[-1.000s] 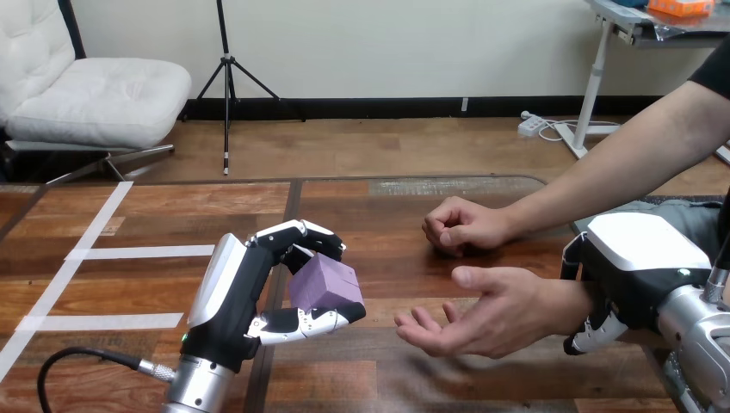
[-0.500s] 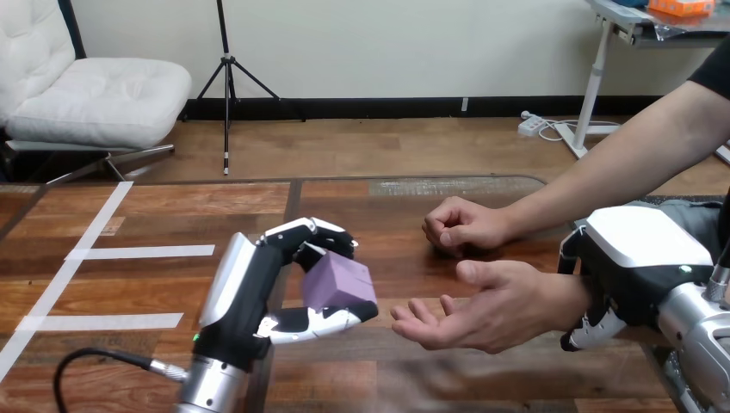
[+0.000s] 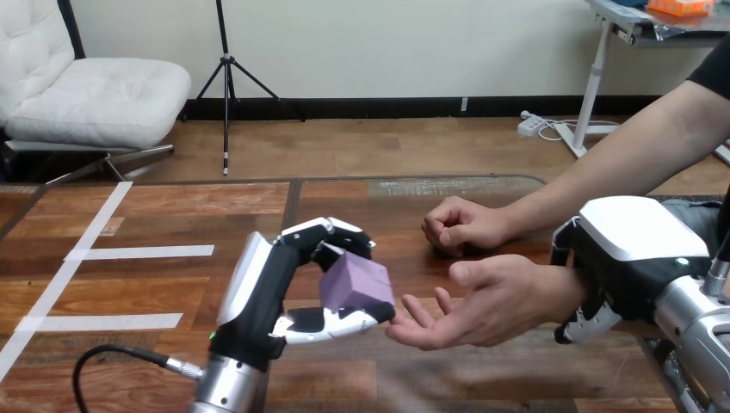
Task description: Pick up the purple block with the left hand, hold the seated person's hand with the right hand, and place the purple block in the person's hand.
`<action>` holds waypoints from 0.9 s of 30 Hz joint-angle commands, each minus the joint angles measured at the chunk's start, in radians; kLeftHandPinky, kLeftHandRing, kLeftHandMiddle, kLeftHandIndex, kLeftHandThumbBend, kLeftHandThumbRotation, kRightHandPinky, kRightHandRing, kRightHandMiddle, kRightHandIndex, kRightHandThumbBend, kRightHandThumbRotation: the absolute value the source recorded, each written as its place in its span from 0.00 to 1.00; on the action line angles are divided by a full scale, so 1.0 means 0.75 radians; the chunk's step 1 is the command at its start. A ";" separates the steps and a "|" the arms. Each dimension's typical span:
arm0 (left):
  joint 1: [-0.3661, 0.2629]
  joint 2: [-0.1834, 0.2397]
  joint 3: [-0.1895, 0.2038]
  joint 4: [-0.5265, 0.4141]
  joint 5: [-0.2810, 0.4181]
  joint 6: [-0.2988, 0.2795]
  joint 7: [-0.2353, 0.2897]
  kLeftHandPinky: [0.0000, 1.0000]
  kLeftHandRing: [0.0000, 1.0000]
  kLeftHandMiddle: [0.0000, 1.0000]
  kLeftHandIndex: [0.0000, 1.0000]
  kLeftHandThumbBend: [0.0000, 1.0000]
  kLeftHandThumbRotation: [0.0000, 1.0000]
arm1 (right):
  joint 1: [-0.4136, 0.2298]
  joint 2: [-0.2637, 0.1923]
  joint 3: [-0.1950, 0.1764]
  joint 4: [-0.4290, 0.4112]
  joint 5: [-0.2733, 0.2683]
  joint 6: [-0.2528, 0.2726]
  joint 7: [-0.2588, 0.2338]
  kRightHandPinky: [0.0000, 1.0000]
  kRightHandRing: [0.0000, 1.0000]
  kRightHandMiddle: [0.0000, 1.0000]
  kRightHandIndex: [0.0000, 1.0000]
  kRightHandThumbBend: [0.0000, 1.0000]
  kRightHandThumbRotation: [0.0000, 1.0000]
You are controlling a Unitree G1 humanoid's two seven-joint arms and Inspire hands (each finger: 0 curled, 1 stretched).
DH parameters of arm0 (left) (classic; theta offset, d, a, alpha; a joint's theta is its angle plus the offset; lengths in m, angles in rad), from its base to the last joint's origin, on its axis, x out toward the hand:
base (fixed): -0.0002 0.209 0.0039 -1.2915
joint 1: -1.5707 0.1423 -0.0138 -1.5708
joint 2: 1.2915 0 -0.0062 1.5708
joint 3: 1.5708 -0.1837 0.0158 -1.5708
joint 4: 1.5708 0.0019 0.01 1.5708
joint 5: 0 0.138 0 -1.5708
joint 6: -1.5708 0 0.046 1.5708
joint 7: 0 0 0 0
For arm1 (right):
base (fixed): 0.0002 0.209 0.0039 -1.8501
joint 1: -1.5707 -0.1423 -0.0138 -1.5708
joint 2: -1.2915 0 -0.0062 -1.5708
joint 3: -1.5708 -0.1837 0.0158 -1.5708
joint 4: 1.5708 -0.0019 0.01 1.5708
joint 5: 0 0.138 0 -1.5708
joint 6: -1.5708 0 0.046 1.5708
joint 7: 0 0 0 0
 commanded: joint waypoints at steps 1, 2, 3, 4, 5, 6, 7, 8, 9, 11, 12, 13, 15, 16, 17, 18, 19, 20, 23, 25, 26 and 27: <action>-0.060 -0.027 0.014 -0.074 -0.035 -0.037 -0.013 0.42 0.47 0.54 0.56 0.68 0.14 | -0.089 -0.023 -0.019 -0.068 -0.014 -0.023 -0.004 0.24 0.32 0.41 0.49 0.83 0.00; -0.060 -0.029 0.014 -0.074 -0.037 -0.038 -0.016 0.42 0.47 0.54 0.56 0.68 0.14 | -0.090 -0.022 -0.019 -0.068 -0.014 -0.026 -0.006 0.24 0.31 0.41 0.49 0.83 0.00; -0.061 -0.033 0.013 -0.075 -0.032 -0.044 -0.015 0.42 0.47 0.54 0.56 0.68 0.14 | -0.094 -0.022 -0.017 -0.068 -0.016 -0.032 -0.008 0.23 0.31 0.40 0.49 0.83 0.00; -0.062 -0.035 0.013 -0.076 -0.028 -0.047 -0.013 0.42 0.47 0.54 0.57 0.68 0.14 | -0.096 -0.022 -0.015 -0.068 -0.017 -0.035 -0.009 0.24 0.32 0.41 0.49 0.83 0.00; -0.063 -0.037 0.013 -0.076 -0.026 -0.049 -0.013 0.42 0.47 0.54 0.57 0.68 0.14 | -0.098 -0.022 -0.014 -0.067 -0.019 -0.038 -0.010 0.24 0.32 0.42 0.49 0.83 0.00; -0.063 -0.041 0.011 -0.076 -0.029 -0.052 -0.018 0.42 0.47 0.54 0.57 0.68 0.14 | -0.103 -0.021 -0.010 -0.069 -0.025 -0.037 -0.002 0.25 0.33 0.42 0.49 0.82 0.00; -0.063 -0.044 0.011 -0.076 -0.032 -0.054 -0.023 0.42 0.47 0.54 0.57 0.68 0.14 | -0.107 -0.021 -0.008 -0.071 -0.029 -0.036 0.005 0.25 0.33 0.42 0.49 0.82 0.00; -0.063 -0.046 0.011 -0.075 -0.034 -0.056 -0.027 0.42 0.47 0.54 0.57 0.68 0.14 | -0.110 -0.020 -0.006 -0.071 -0.032 -0.035 0.009 0.25 0.33 0.43 0.49 0.81 0.00; -0.063 -0.049 0.010 -0.076 -0.035 -0.057 -0.031 0.42 0.47 0.54 0.57 0.68 0.14 | -0.114 -0.017 -0.004 -0.071 -0.032 -0.038 0.011 0.25 0.34 0.43 0.49 0.81 0.00; -0.063 -0.054 0.010 -0.077 -0.035 -0.059 -0.036 0.42 0.47 0.54 0.57 0.68 0.15 | -0.119 -0.013 -0.003 -0.070 -0.030 -0.042 0.011 0.25 0.34 0.43 0.49 0.81 0.00; -0.061 -0.057 0.009 -0.082 -0.033 -0.057 -0.039 0.42 0.47 0.54 0.57 0.68 0.15 | -0.123 -0.011 -0.001 -0.072 -0.030 -0.044 0.012 0.26 0.34 0.43 0.49 0.81 0.00; -0.060 -0.059 0.010 -0.085 -0.032 -0.056 -0.041 0.42 0.47 0.54 0.57 0.68 0.15 | -0.125 -0.009 0.000 -0.073 -0.031 -0.046 0.013 0.26 0.34 0.43 0.49 0.81 0.00; -0.059 -0.063 0.010 -0.088 -0.033 -0.060 -0.047 0.42 0.47 0.54 0.57 0.68 0.16 | -0.129 -0.007 0.001 -0.071 -0.027 -0.058 0.006 0.26 0.34 0.43 0.49 0.80 0.00; -0.059 -0.065 0.010 -0.088 -0.035 -0.063 -0.051 0.42 0.47 0.54 0.57 0.68 0.16 | -0.131 -0.006 0.001 -0.068 -0.024 -0.067 0.000 0.26 0.34 0.43 0.49 0.81 0.00; -0.059 -0.067 0.010 -0.088 -0.036 -0.066 -0.054 0.42 0.47 0.54 0.57 0.68 0.16 | -0.132 -0.006 0.001 -0.066 -0.022 -0.073 -0.003 0.26 0.33 0.43 0.49 0.81 0.00; -0.058 -0.069 0.009 -0.091 -0.034 -0.067 -0.056 0.42 0.47 0.54 0.57 0.68 0.17 | -0.136 -0.005 0.002 -0.064 -0.019 -0.084 -0.008 0.25 0.33 0.43 0.49 0.81 0.00; -0.057 -0.070 0.010 -0.094 -0.032 -0.066 -0.057 0.43 0.48 0.54 0.57 0.68 0.17 | -0.138 -0.005 0.003 -0.062 -0.017 -0.091 -0.011 0.25 0.33 0.43 0.49 0.81 0.00; -0.056 -0.071 0.010 -0.095 -0.031 -0.066 -0.059 0.43 0.48 0.54 0.57 0.68 0.17 | -0.139 -0.004 0.002 -0.061 -0.017 -0.096 -0.012 0.25 0.33 0.43 0.49 0.81 0.00; -0.054 -0.076 0.011 -0.099 -0.031 -0.070 -0.064 0.43 0.48 0.54 0.57 0.68 0.17 | -0.145 0.003 0.003 -0.060 -0.019 -0.109 -0.019 0.25 0.33 0.42 0.48 0.82 0.00; -0.054 -0.079 0.011 -0.101 -0.028 -0.073 -0.065 0.43 0.48 0.54 0.58 0.68 0.17 | -0.151 0.008 0.006 -0.062 -0.025 -0.111 -0.015 0.25 0.32 0.42 0.48 0.82 0.00; -0.054 -0.080 0.011 -0.100 -0.027 -0.074 -0.065 0.43 0.48 0.54 0.58 0.68 0.17 | -0.153 0.010 0.007 -0.062 -0.027 -0.112 -0.013 0.25 0.32 0.42 0.48 0.82 0.00; -0.052 -0.081 0.010 -0.103 -0.029 -0.073 -0.069 0.43 0.48 0.54 0.58 0.68 0.17 | -0.157 0.012 0.008 -0.062 -0.026 -0.112 -0.008 0.25 0.32 0.42 0.48 0.82 0.00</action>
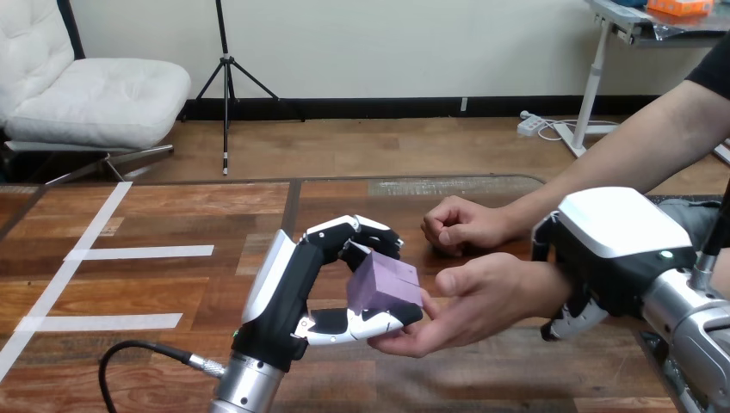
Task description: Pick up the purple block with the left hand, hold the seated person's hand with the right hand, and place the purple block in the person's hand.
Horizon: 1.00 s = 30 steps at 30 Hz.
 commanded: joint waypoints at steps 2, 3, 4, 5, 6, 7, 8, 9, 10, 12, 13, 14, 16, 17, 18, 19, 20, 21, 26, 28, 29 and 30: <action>-0.051 -0.013 0.011 -0.083 -0.023 -0.037 -0.006 0.43 0.48 0.54 0.58 0.68 0.17 | -0.135 0.014 0.006 -0.034 -0.010 -0.016 -0.018 0.25 0.32 0.42 0.48 0.81 0.00; -0.050 -0.014 0.010 -0.085 -0.023 -0.038 -0.008 0.43 0.48 0.54 0.58 0.68 0.17 | -0.140 0.017 0.009 -0.037 -0.010 -0.015 -0.012 0.25 0.32 0.42 0.48 0.81 0.00; -0.050 -0.015 0.010 -0.085 -0.022 -0.039 -0.010 0.42 0.48 0.54 0.58 0.68 0.17 | -0.143 0.019 0.011 -0.038 -0.010 -0.014 -0.009 0.25 0.33 0.42 0.48 0.81 0.00; -0.050 -0.016 0.010 -0.085 -0.022 -0.039 -0.011 0.42 0.48 0.54 0.58 0.68 0.18 | -0.146 0.021 0.012 -0.039 -0.010 -0.013 -0.007 0.26 0.33 0.42 0.48 0.80 0.00; -0.050 -0.017 0.009 -0.084 -0.025 -0.042 -0.014 0.42 0.48 0.54 0.58 0.68 0.18 | -0.149 0.020 0.016 -0.040 -0.013 -0.015 -0.006 0.26 0.34 0.43 0.48 0.80 0.00; -0.051 -0.018 0.010 -0.082 -0.027 -0.044 -0.017 0.42 0.48 0.54 0.58 0.68 0.18 | -0.152 0.020 0.019 -0.040 -0.015 -0.016 -0.007 0.27 0.35 0.43 0.48 0.79 0.00; -0.051 -0.019 0.010 -0.081 -0.029 -0.046 -0.019 0.42 0.48 0.54 0.58 0.68 0.18 | -0.153 0.020 0.021 -0.040 -0.017 -0.016 -0.008 0.28 0.36 0.44 0.48 0.79 0.00; -0.049 -0.019 0.009 -0.084 -0.028 -0.044 -0.022 0.42 0.48 0.55 0.58 0.68 0.18 | -0.157 0.022 0.023 -0.040 -0.015 -0.018 -0.011 0.29 0.36 0.45 0.49 0.79 0.00; -0.048 -0.019 0.009 -0.088 -0.027 -0.042 -0.023 0.42 0.48 0.55 0.58 0.68 0.18 | -0.159 0.024 0.024 -0.040 -0.013 -0.019 -0.013 0.30 0.37 0.46 0.49 0.79 0.00; -0.047 -0.022 0.009 -0.091 -0.029 -0.039 -0.028 0.42 0.48 0.55 0.58 0.68 0.18 | -0.164 0.026 0.030 -0.039 -0.014 -0.020 -0.014 0.31 0.38 0.46 0.49 0.79 0.00; -0.046 -0.023 0.010 -0.091 -0.032 -0.039 -0.031 0.42 0.48 0.55 0.58 0.69 0.18 | -0.167 0.027 0.033 -0.038 -0.016 -0.020 -0.014 0.31 0.39 0.47 0.49 0.80 0.00; -0.046 -0.024 0.010 -0.092 -0.034 -0.039 -0.033 0.42 0.48 0.54 0.58 0.69 0.18 | -0.169 0.027 0.035 -0.037 -0.018 -0.020 -0.014 0.32 0.39 0.47 0.49 0.80 0.00; -0.044 -0.026 0.010 -0.095 -0.037 -0.036 -0.038 0.42 0.47 0.54 0.57 0.69 0.18 | -0.179 0.027 0.046 -0.031 -0.032 -0.019 -0.010 0.32 0.39 0.47 0.49 0.80 0.00; -0.043 -0.027 0.010 -0.097 -0.038 -0.036 -0.040 0.42 0.47 0.54 0.57 0.69 0.18 | -0.182 0.027 0.049 -0.030 -0.035 -0.019 -0.010 0.32 0.38 0.46 0.49 0.80 0.00; -0.043 -0.027 0.010 -0.097 -0.039 -0.035 -0.042 0.42 0.47 0.54 0.57 0.69 0.18 | -0.187 0.026 0.055 -0.028 -0.044 -0.021 -0.009 0.32 0.38 0.46 0.49 0.80 0.00; -0.042 -0.027 0.009 -0.098 -0.039 -0.034 -0.044 0.42 0.47 0.54 0.57 0.69 0.18 | -0.190 0.025 0.058 -0.027 -0.049 -0.023 -0.009 0.32 0.38 0.46 0.50 0.80 0.00; -0.042 -0.027 0.009 -0.099 -0.040 -0.033 -0.046 0.42 0.47 0.54 0.57 0.69 0.18 | -0.192 0.025 0.061 -0.027 -0.053 -0.024 -0.009 0.32 0.38 0.46 0.50 0.81 0.00; -0.041 -0.028 0.008 -0.099 -0.045 -0.034 -0.050 0.42 0.47 0.54 0.57 0.69 0.19 | -0.199 0.028 0.062 -0.024 -0.045 -0.021 -0.001 0.32 0.38 0.46 0.50 0.81 0.00; -0.037 -0.028 0.010 -0.106 -0.048 -0.030 -0.058 0.41 0.47 0.54 0.57 0.69 0.19 | -0.220 0.032 0.079 -0.017 -0.054 -0.012 0.025 0.34 0.39 0.47 0.50 0.80 0.00; -0.036 -0.029 0.008 -0.106 -0.060 -0.029 -0.070 0.41 0.46 0.54 0.57 0.69 0.19 | -0.226 0.035 0.083 -0.015 -0.053 -0.014 0.026 0.34 0.39 0.47 0.50 0.80 0.00; -0.035 -0.029 0.008 -0.109 -0.058 -0.029 -0.070 0.41 0.46 0.54 0.57 0.69 0.19 | -0.230 0.038 0.085 -0.013 -0.052 -0.013 0.030 0.33 0.39 0.47 0.50 0.80 0.00; -0.034 -0.029 0.008 -0.110 -0.055 -0.028 -0.070 0.41 0.46 0.54 0.57 0.69 0.19 | -0.234 0.041 0.087 -0.011 -0.050 -0.013 0.033 0.33 0.38 0.46 0.50 0.80 0.00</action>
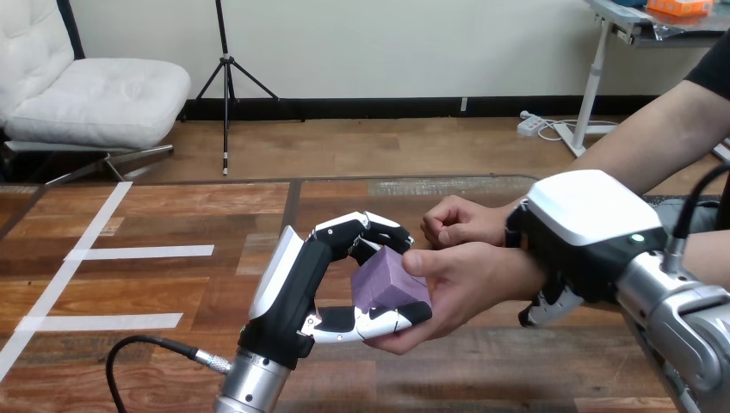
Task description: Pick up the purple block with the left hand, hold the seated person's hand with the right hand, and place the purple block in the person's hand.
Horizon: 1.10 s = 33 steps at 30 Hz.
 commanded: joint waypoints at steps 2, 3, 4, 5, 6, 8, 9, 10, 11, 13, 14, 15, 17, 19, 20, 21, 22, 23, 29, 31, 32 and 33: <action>-0.035 -0.012 0.007 -0.077 -0.021 -0.020 -0.009 0.40 0.46 0.54 0.57 0.69 0.19 | -0.130 0.032 0.004 -0.007 -0.011 0.006 -0.001 0.32 0.37 0.45 0.51 0.81 0.00; -0.034 -0.012 0.008 -0.078 -0.021 -0.020 -0.010 0.40 0.46 0.54 0.57 0.69 0.19 | -0.131 0.033 0.006 -0.006 -0.010 0.005 -0.004 0.32 0.36 0.45 0.51 0.81 0.00; -0.034 -0.012 0.008 -0.078 -0.021 -0.020 -0.011 0.40 0.46 0.54 0.57 0.68 0.19 | -0.132 0.034 0.007 -0.005 -0.010 0.005 -0.006 0.32 0.36 0.44 0.51 0.81 0.00; -0.034 -0.012 0.008 -0.077 -0.021 -0.020 -0.012 0.40 0.46 0.54 0.57 0.68 0.19 | -0.133 0.035 0.008 -0.003 -0.007 0.002 -0.006 0.32 0.36 0.44 0.51 0.82 0.00; -0.034 -0.012 0.008 -0.077 -0.021 -0.020 -0.013 0.40 0.46 0.54 0.57 0.68 0.19 | -0.134 0.036 0.009 -0.003 -0.004 0.001 -0.005 0.32 0.36 0.44 0.51 0.82 0.00; -0.033 -0.013 0.008 -0.075 -0.025 -0.023 -0.016 0.40 0.46 0.54 0.57 0.68 0.18 | -0.140 0.037 0.014 -0.004 -0.010 0.007 0.009 0.32 0.36 0.44 0.51 0.82 0.00; -0.033 -0.013 0.008 -0.074 -0.028 -0.025 -0.019 0.40 0.46 0.54 0.57 0.68 0.18 | -0.143 0.038 0.018 -0.005 -0.016 0.013 0.020 0.32 0.36 0.44 0.51 0.81 0.00; -0.033 -0.014 0.008 -0.074 -0.030 -0.026 -0.021 0.40 0.46 0.54 0.57 0.68 0.18 | -0.145 0.039 0.020 -0.006 -0.020 0.017 0.028 0.32 0.36 0.44 0.51 0.81 0.00; -0.032 -0.014 0.007 -0.074 -0.032 -0.024 -0.023 0.40 0.46 0.54 0.57 0.68 0.18 | -0.144 0.042 0.019 -0.004 -0.014 0.012 0.020 0.32 0.36 0.44 0.51 0.81 0.00; -0.031 -0.014 0.007 -0.076 -0.033 -0.021 -0.027 0.40 0.47 0.54 0.57 0.68 0.17 | -0.142 0.045 0.015 -0.001 -0.005 0.004 0.008 0.31 0.35 0.43 0.50 0.81 0.00; -0.030 -0.015 0.006 -0.077 -0.037 -0.019 -0.031 0.41 0.47 0.54 0.57 0.68 0.17 | -0.142 0.045 0.015 0.000 -0.002 -0.001 0.005 0.31 0.35 0.43 0.50 0.81 0.00; -0.029 -0.015 0.005 -0.077 -0.040 -0.019 -0.035 0.41 0.47 0.54 0.57 0.68 0.17 | -0.143 0.045 0.015 0.000 -0.001 -0.003 0.005 0.30 0.35 0.43 0.50 0.81 0.00; -0.026 -0.016 0.004 -0.081 -0.045 -0.014 -0.041 0.41 0.47 0.54 0.57 0.68 0.17 | -0.144 0.048 0.017 0.001 -0.001 -0.003 0.007 0.30 0.35 0.43 0.50 0.81 0.00; -0.024 -0.017 0.004 -0.085 -0.048 -0.008 -0.046 0.41 0.47 0.54 0.57 0.68 0.17 | -0.146 0.051 0.019 0.001 -0.003 0.001 0.010 0.29 0.34 0.43 0.50 0.81 0.00; -0.024 -0.017 0.005 -0.085 -0.044 -0.008 -0.044 0.41 0.47 0.54 0.56 0.68 0.17 | -0.147 0.052 0.021 0.001 -0.004 -0.001 0.010 0.28 0.34 0.43 0.50 0.81 0.00; -0.024 -0.017 0.005 -0.086 -0.042 -0.009 -0.043 0.41 0.47 0.54 0.56 0.68 0.17 | -0.147 0.051 0.021 0.001 -0.005 -0.003 0.009 0.28 0.34 0.42 0.50 0.80 0.00; -0.023 -0.018 0.005 -0.086 -0.040 -0.010 -0.042 0.41 0.47 0.54 0.56 0.68 0.17 | -0.147 0.052 0.022 0.002 -0.006 -0.004 0.008 0.28 0.33 0.42 0.50 0.80 0.00; -0.023 -0.017 0.005 -0.085 -0.040 -0.009 -0.044 0.41 0.47 0.54 0.56 0.68 0.17 | -0.148 0.055 0.022 0.001 -0.005 0.000 0.015 0.28 0.33 0.42 0.50 0.80 0.00; -0.020 -0.020 0.003 -0.082 -0.045 -0.004 -0.052 0.41 0.47 0.54 0.56 0.69 0.18 | -0.145 0.053 0.022 0.003 -0.009 -0.018 0.007 0.25 0.31 0.41 0.49 0.80 0.00; -0.020 -0.021 0.003 -0.080 -0.043 -0.006 -0.050 0.41 0.47 0.54 0.56 0.69 0.18 | -0.145 0.049 0.024 0.004 -0.014 -0.023 0.008 0.25 0.31 0.41 0.50 0.80 0.00; -0.021 -0.022 0.003 -0.076 -0.045 -0.010 -0.051 0.41 0.47 0.54 0.56 0.69 0.18 | -0.142 0.049 0.023 0.006 -0.012 -0.030 -0.001 0.25 0.31 0.41 0.50 0.80 0.00; -0.022 -0.023 0.003 -0.072 -0.047 -0.012 -0.052 0.41 0.47 0.54 0.57 0.69 0.18 | -0.140 0.050 0.021 0.007 -0.010 -0.035 -0.008 0.25 0.31 0.40 0.50 0.80 0.00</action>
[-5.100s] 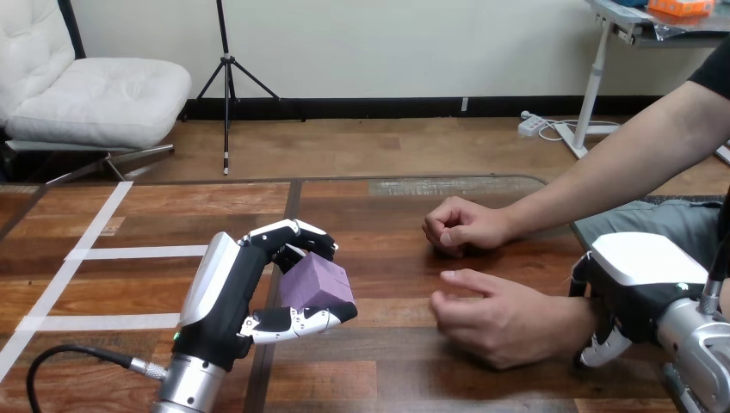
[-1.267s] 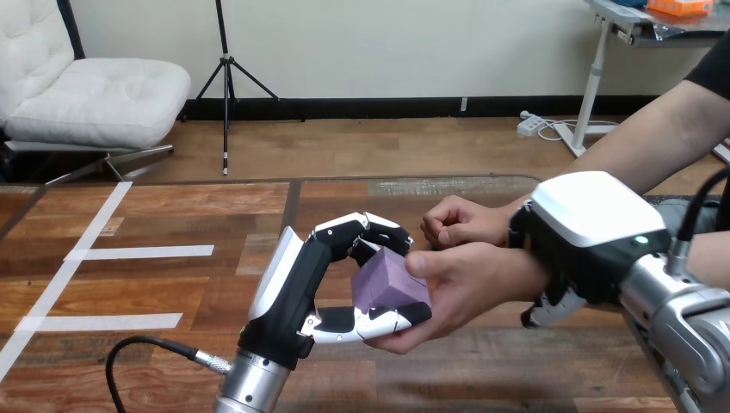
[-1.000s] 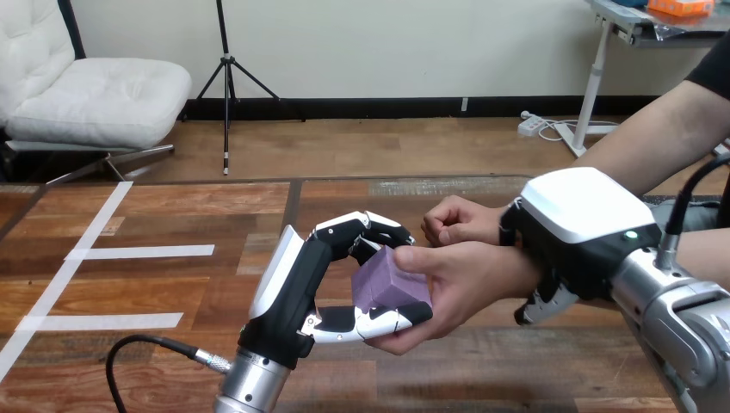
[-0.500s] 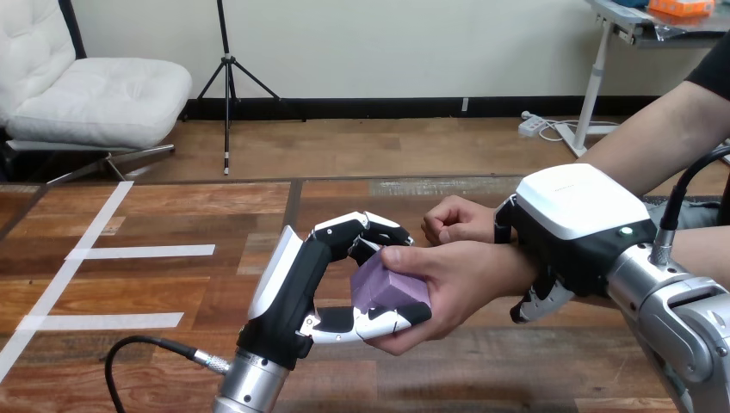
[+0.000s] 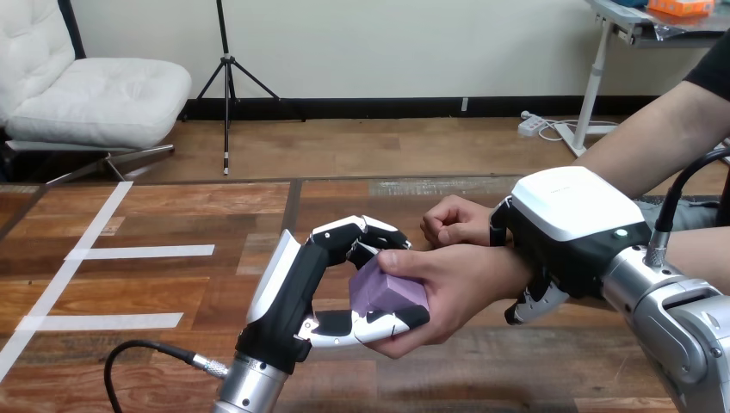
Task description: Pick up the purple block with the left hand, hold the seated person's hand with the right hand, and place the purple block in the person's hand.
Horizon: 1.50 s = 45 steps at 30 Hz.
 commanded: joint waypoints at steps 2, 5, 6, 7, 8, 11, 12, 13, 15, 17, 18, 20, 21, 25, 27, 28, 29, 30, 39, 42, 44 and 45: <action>-0.047 -0.018 0.000 -0.059 -0.004 -0.014 -0.007 0.42 0.48 0.54 0.57 0.69 0.18 | -0.103 0.010 -0.001 -0.001 -0.005 -0.033 -0.049 0.24 0.30 0.40 0.50 0.80 0.00; -0.044 -0.019 0.001 -0.062 -0.001 -0.008 -0.006 0.42 0.48 0.54 0.57 0.69 0.17 | -0.100 0.012 -0.004 -0.003 -0.008 -0.037 -0.054 0.25 0.31 0.40 0.50 0.80 0.00; -0.043 -0.020 0.001 -0.064 -0.003 -0.005 -0.008 0.42 0.48 0.54 0.57 0.69 0.18 | -0.100 0.014 -0.003 -0.003 -0.008 -0.035 -0.049 0.25 0.32 0.41 0.50 0.80 0.00; -0.042 -0.020 0.000 -0.065 -0.004 -0.003 -0.010 0.42 0.48 0.54 0.57 0.69 0.18 | -0.100 0.015 -0.004 -0.003 -0.009 -0.033 -0.045 0.25 0.32 0.41 0.50 0.80 0.00; -0.043 -0.021 0.000 -0.061 -0.008 -0.006 -0.013 0.42 0.48 0.54 0.57 0.69 0.18 | -0.100 0.015 -0.004 -0.002 -0.009 -0.034 -0.045 0.25 0.32 0.41 0.50 0.80 0.00; -0.044 -0.021 0.000 -0.055 -0.017 -0.013 -0.020 0.42 0.48 0.54 0.57 0.69 0.18 | -0.099 0.015 -0.005 0.001 -0.007 -0.038 -0.046 0.25 0.32 0.41 0.50 0.79 0.00; -0.044 -0.021 -0.001 -0.055 -0.018 -0.014 -0.022 0.42 0.48 0.54 0.57 0.69 0.17 | -0.098 0.014 -0.006 0.002 -0.005 -0.039 -0.046 0.25 0.31 0.41 0.50 0.79 0.00; -0.044 -0.021 -0.001 -0.054 -0.019 -0.014 -0.024 0.42 0.48 0.54 0.57 0.69 0.17 | -0.098 0.013 -0.007 0.003 -0.003 -0.040 -0.045 0.25 0.31 0.41 0.50 0.79 0.00; -0.044 -0.021 0.001 -0.054 -0.014 -0.015 -0.021 0.42 0.48 0.54 0.57 0.69 0.17 | -0.096 0.011 -0.006 0.003 -0.010 -0.040 -0.046 0.25 0.32 0.41 0.51 0.78 0.00; -0.044 -0.021 0.003 -0.056 -0.009 -0.013 -0.017 0.42 0.48 0.54 0.57 0.69 0.17 | -0.094 0.013 -0.006 0.004 -0.013 -0.039 -0.049 0.25 0.32 0.41 0.51 0.78 0.00; -0.044 -0.021 0.003 -0.058 -0.006 -0.012 -0.015 0.42 0.48 0.54 0.57 0.69 0.17 | -0.093 0.014 -0.007 0.005 -0.013 -0.039 -0.051 0.25 0.32 0.41 0.51 0.78 0.00; -0.043 -0.021 0.004 -0.058 -0.005 -0.010 -0.016 0.42 0.47 0.54 0.57 0.69 0.17 | -0.092 0.012 -0.007 0.005 -0.016 -0.042 -0.052 0.24 0.31 0.41 0.51 0.78 0.00; -0.043 -0.021 0.004 -0.058 -0.007 -0.010 -0.018 0.42 0.47 0.54 0.57 0.69 0.17 | -0.092 0.010 -0.006 0.005 -0.018 -0.044 -0.051 0.24 0.31 0.40 0.50 0.78 0.00; -0.046 -0.020 0.004 -0.052 -0.004 -0.017 -0.014 0.42 0.48 0.54 0.57 0.69 0.17 | -0.092 0.004 -0.005 -0.002 -0.027 -0.040 -0.032 0.23 0.30 0.39 0.50 0.78 0.00; -0.043 -0.019 0.005 -0.058 0.001 -0.011 -0.011 0.42 0.48 0.54 0.57 0.69 0.17 | -0.087 0.002 -0.008 0.001 -0.026 -0.045 -0.042 0.22 0.29 0.38 0.51 0.77 0.00; -0.042 -0.019 0.005 -0.060 0.002 -0.009 -0.010 0.42 0.48 0.54 0.57 0.69 0.17 | -0.085 0.002 -0.009 0.002 -0.026 -0.047 -0.046 0.22 0.28 0.38 0.51 0.77 0.00; -0.042 -0.020 0.005 -0.060 -0.002 -0.008 -0.014 0.42 0.48 0.54 0.57 0.69 0.17 | -0.083 0.003 -0.010 0.002 -0.025 -0.048 -0.048 0.21 0.28 0.37 0.52 0.77 0.00; -0.042 -0.020 0.005 -0.059 -0.006 -0.007 -0.017 0.42 0.48 0.54 0.57 0.69 0.17 | -0.081 0.004 -0.011 0.002 -0.025 -0.047 -0.048 0.21 0.28 0.37 0.53 0.77 0.00; -0.043 -0.018 0.007 -0.057 0.006 -0.015 -0.006 0.43 0.48 0.55 0.57 0.69 0.18 | -0.065 -0.010 -0.009 0.020 -0.075 -0.090 -0.128 0.21 0.29 0.42 0.61 0.82 0.00; -0.048 0.001 0.007 -0.069 0.080 -0.013 0.039 0.47 0.52 0.57 0.60 0.70 0.21 | -0.062 -0.009 -0.008 0.021 -0.090 -0.087 -0.117 0.28 0.38 0.50 0.63 0.82 0.00; -0.051 0.013 0.003 -0.075 0.119 -0.011 0.059 0.49 0.54 0.59 0.62 0.70 0.23 | -0.059 -0.009 -0.008 0.022 -0.098 -0.088 -0.118 0.31 0.42 0.53 0.64 0.82 0.00; -0.053 0.016 0.000 -0.074 0.126 -0.011 0.062 0.51 0.57 0.62 0.64 0.70 0.25 | -0.057 -0.009 -0.009 0.024 -0.100 -0.091 -0.122 0.33 0.45 0.55 0.64 0.82 0.00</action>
